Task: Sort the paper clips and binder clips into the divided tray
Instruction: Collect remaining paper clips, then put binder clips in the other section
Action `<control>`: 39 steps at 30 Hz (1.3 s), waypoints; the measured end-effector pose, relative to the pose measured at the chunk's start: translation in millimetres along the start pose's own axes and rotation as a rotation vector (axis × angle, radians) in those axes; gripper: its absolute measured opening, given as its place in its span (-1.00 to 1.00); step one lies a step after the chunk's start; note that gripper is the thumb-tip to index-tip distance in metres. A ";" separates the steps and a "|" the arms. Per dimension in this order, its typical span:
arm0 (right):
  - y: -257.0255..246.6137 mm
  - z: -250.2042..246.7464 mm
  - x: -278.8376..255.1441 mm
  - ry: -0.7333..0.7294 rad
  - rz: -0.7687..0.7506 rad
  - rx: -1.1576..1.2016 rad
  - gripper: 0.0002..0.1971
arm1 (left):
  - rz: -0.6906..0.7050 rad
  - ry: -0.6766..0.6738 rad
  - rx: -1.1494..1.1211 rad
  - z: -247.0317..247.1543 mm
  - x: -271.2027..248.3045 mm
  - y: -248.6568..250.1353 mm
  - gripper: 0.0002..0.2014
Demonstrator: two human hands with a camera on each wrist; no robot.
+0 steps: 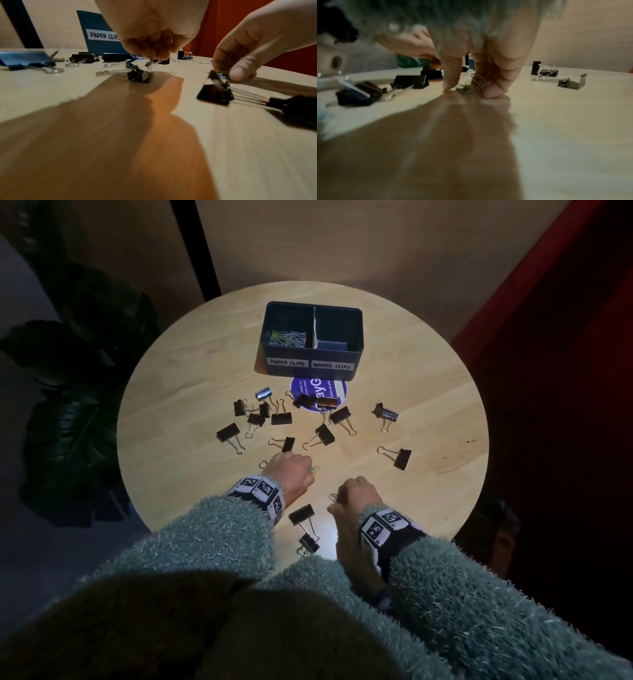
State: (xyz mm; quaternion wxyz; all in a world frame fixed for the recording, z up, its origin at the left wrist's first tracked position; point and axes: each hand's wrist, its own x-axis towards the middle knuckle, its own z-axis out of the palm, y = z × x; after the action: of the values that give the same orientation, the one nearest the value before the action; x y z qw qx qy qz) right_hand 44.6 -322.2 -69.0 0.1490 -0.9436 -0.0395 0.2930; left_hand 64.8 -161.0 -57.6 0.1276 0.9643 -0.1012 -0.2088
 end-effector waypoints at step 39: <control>-49.8 -102.8 64.5 0.012 -0.086 0.383 -0.83 | -0.094 0.191 -0.359 -57.4 27.2 -57.7 -0.76</control>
State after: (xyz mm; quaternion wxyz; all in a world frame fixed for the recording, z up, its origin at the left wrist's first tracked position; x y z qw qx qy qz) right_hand 156.5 -290.9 -8.2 0.3382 -0.8973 -0.0223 0.2828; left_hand 121.8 -101.4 -33.9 0.2966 0.9451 -0.0045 -0.1370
